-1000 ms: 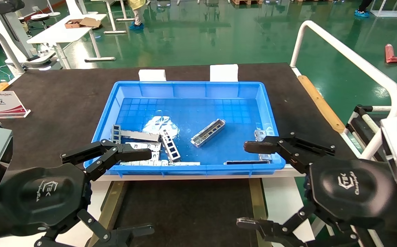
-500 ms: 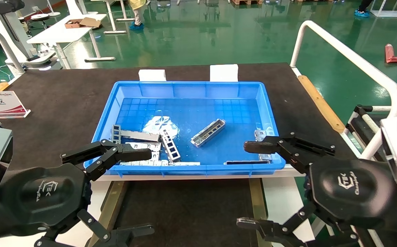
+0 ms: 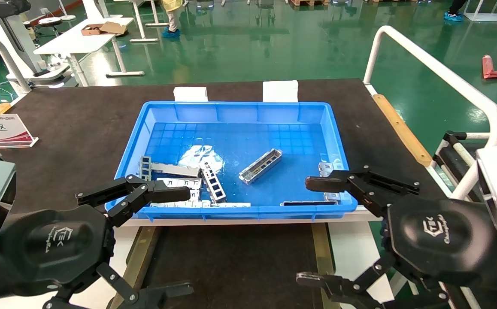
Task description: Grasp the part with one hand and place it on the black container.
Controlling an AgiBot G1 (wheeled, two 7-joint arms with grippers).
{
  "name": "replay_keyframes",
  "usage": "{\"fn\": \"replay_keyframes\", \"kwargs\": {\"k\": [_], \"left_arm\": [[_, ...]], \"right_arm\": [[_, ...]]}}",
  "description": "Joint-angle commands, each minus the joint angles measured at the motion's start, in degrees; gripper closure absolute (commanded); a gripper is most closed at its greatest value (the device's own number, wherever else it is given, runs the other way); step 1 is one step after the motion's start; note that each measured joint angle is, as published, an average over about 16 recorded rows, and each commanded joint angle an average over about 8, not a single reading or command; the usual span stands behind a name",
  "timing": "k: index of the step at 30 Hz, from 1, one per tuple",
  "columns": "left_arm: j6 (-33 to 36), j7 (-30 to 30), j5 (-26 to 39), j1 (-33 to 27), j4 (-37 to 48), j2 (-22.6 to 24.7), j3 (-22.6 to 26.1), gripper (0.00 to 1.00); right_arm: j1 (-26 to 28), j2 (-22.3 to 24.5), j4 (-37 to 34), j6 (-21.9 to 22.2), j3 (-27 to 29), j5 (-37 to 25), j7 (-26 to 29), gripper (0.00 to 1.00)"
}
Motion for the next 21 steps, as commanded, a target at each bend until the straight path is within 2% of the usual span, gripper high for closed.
{"fn": "replay_keyframes", "kwargs": {"k": [1, 10, 21], "left_arm": [[0.04, -0.09, -0.02, 0.0, -0.03, 0.06, 0.07, 0.0], [-2.43, 0.06, 3.6, -2.38, 1.48, 3.47, 1.92, 0.0], [-8.76, 0.94, 13.02, -8.68, 9.52, 12.77, 6.79, 0.0]], "right_arm": [[0.0, 0.0, 0.0, 0.0, 0.0, 0.0, 0.0, 0.0], [0.01, 0.0, -0.01, -0.01, -0.01, 0.0, 0.0, 0.0], [0.01, 0.0, -0.01, -0.01, -0.01, 0.0, -0.01, 0.0]]}}
